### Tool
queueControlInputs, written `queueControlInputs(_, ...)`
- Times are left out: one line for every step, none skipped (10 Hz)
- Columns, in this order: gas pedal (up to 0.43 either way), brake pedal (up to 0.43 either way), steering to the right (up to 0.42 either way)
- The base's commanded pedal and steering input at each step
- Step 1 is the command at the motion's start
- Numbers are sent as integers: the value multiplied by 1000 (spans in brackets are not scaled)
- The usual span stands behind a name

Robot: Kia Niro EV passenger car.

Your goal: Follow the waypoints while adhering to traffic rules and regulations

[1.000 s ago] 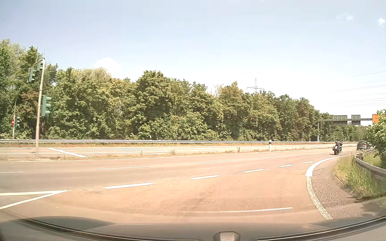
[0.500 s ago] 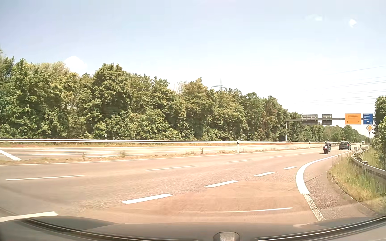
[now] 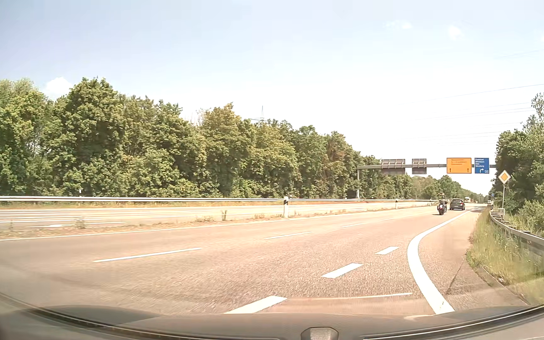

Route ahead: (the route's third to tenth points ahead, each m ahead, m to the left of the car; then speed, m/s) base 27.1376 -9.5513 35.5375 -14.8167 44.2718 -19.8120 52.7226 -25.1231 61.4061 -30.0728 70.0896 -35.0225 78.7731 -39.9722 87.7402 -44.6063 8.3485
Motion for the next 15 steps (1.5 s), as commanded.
queueControlInputs(299, 24, 144)
queueControlInputs(299, 18, 143)
queueControlInputs(299, 18, 143)
queueControlInputs(299, 18, 141)
queueControlInputs(299, 18, 138)
queueControlInputs(299, 18, 136)
queueControlInputs(299, 24, 133)
queueControlInputs(299, 18, 129)
queueControlInputs(299, 18, 125)
queueControlInputs(299, 18, 123)
queueControlInputs(299, 24, 118)
queueControlInputs(299, 18, 111)
queueControlInputs(299, 24, 102)
queueControlInputs(299, 18, 95)
queueControlInputs(299, 18, 90)
